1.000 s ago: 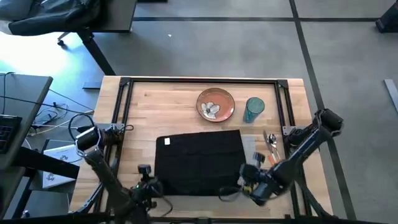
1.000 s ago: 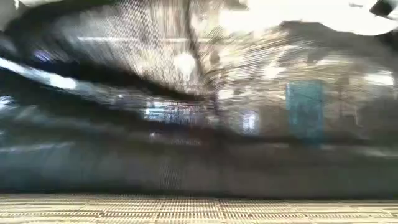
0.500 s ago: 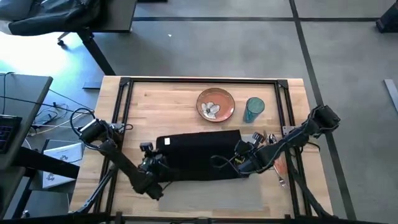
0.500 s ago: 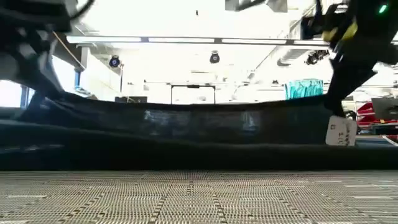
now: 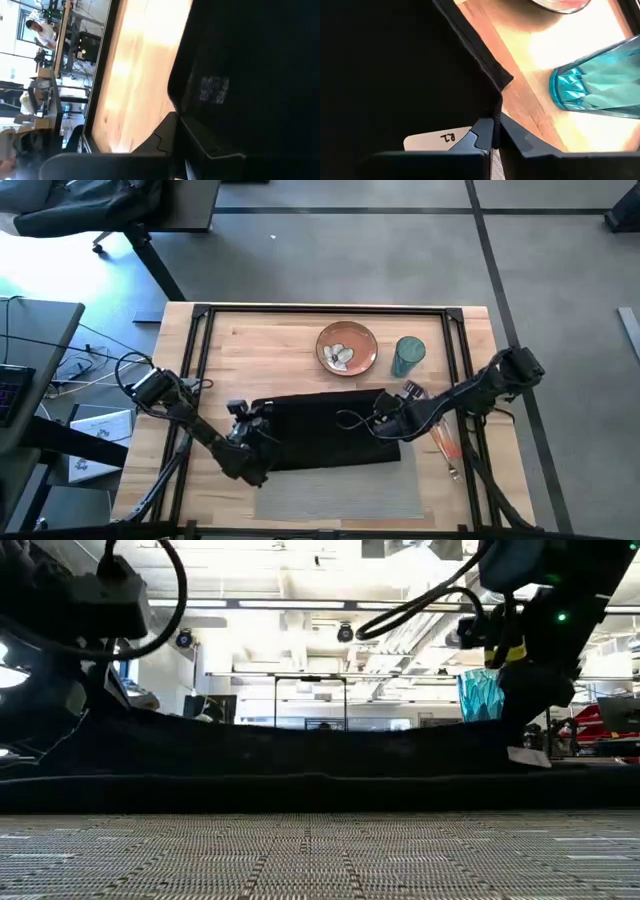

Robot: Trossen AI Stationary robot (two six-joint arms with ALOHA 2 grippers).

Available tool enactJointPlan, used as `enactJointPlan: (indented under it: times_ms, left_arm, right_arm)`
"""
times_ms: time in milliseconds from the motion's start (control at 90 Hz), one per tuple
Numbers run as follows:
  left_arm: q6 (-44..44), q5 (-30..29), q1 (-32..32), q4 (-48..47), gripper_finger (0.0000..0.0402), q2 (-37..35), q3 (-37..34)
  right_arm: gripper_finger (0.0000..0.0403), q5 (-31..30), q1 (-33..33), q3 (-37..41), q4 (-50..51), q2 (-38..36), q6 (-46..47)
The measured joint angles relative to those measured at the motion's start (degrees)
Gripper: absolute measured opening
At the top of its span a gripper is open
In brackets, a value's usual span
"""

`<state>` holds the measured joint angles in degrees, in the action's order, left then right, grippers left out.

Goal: Set table place
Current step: Fold the black table napkin on the gray tablemat

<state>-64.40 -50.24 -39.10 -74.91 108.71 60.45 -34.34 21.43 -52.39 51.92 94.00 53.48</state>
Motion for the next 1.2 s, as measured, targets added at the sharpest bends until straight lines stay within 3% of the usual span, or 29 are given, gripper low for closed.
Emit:
enactJointPlan:
  times_ms: [667,778,967,1200]
  left_arm:
    - [-2.7,3.5,3.0,-0.5,0.0003,0.0,0.0]
    - [-4.4,4.8,3.5,-1.5,0.0024,0.0,0.0]
    - [-3.7,6.8,3.9,-2.2,0.0086,0.0,0.0]
    - [-1.0,6.2,2.6,-8.0,0.0151,-1.3,4.4]
  right_arm:
    - [0.0007,-0.5,-5.3,0.8,-3.4,0.0,-6.8]
    - [0.0037,0.0,-6.1,0.8,-3.4,0.0,-7.3]
    - [0.0121,1.6,-6.8,0.6,-2.1,0.0,-7.0]
    - [0.0199,3.8,-6.2,-5.6,9.6,-1.1,-7.5]
